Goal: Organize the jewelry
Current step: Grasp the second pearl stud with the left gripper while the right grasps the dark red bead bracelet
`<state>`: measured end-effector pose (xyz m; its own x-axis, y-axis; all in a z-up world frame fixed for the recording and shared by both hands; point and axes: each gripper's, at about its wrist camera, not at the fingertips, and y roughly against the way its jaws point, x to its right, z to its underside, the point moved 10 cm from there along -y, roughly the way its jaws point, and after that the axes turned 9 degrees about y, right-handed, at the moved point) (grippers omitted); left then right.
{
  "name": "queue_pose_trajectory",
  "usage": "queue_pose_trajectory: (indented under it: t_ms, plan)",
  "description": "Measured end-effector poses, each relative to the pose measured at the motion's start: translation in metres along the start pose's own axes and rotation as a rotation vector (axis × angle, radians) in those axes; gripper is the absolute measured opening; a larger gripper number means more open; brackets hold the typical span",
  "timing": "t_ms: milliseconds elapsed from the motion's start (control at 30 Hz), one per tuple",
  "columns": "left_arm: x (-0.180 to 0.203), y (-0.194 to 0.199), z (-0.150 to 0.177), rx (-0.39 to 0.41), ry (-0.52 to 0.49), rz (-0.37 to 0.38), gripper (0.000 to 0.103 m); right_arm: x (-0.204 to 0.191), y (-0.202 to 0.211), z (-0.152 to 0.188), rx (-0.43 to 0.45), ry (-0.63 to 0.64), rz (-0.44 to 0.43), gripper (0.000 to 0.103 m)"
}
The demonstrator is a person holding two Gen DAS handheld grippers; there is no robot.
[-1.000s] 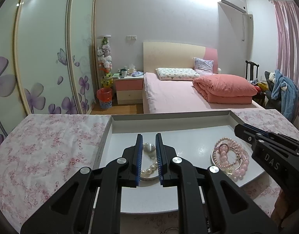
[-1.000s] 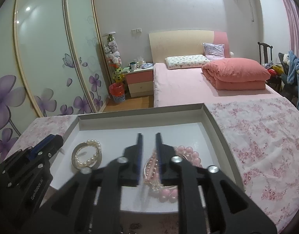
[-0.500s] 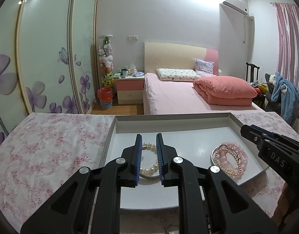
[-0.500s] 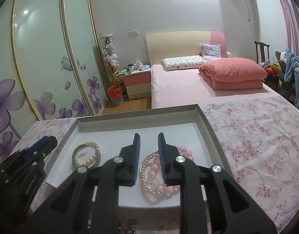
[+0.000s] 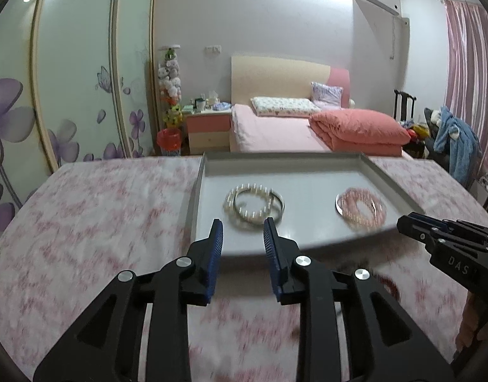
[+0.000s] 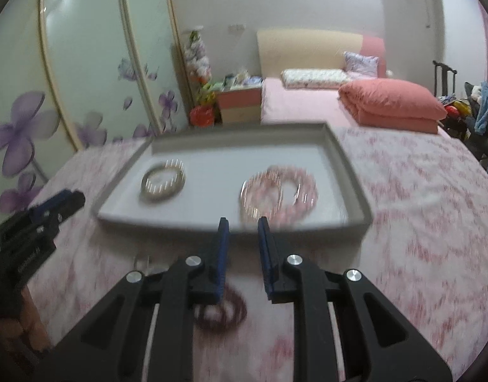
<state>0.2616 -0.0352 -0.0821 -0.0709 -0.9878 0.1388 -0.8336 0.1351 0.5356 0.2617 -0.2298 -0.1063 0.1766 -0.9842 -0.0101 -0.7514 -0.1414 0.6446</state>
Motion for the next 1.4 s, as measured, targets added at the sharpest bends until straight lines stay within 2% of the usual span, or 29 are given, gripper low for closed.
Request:
queue_pose_trajectory:
  t_ms: [167,333,567,700,733,800,867,1067,1267,1400]
  plan:
    - [-0.009,0.009,0.025,-0.065,0.006,0.002,0.032,-0.012,0.007,0.034,-0.081,0.006,-0.049,0.020]
    - [-0.016,0.012,0.031,-0.071,0.024,-0.018,0.032,-0.021,0.010,0.053,-0.124,0.006,-0.069,0.023]
    - [-0.019,0.009,0.036,-0.081,0.026,-0.030,0.032,-0.030,0.001,0.058,-0.147,0.028,-0.063,0.031]
    - [-0.019,0.007,0.037,-0.088,0.028,-0.030,0.032,-0.029,-0.005,0.059,-0.170,0.038,-0.050,0.031]
    - [-0.018,0.006,0.037,-0.090,0.028,-0.028,0.032,-0.029,-0.006,0.060,-0.177,0.051,-0.042,0.030]
    - [-0.017,0.006,0.037,-0.096,0.028,-0.019,0.032,-0.029,-0.005,0.061,-0.182,0.077,-0.015,0.016]
    - [-0.013,0.006,0.038,-0.102,0.026,-0.008,0.035,-0.024,-0.004,0.062,-0.184,0.069,-0.007,0.012]
    - [0.007,0.003,0.048,-0.151,-0.004,0.045,0.037,0.009,0.003,0.066,-0.183,-0.009,0.065,0.011]
    - [0.033,-0.005,0.069,-0.247,-0.070,0.104,0.037,0.020,0.006,0.069,-0.181,-0.037,0.074,0.011]
    - [0.041,-0.013,0.079,-0.292,-0.100,0.089,0.037,0.021,0.006,0.069,-0.180,-0.039,0.072,0.011]
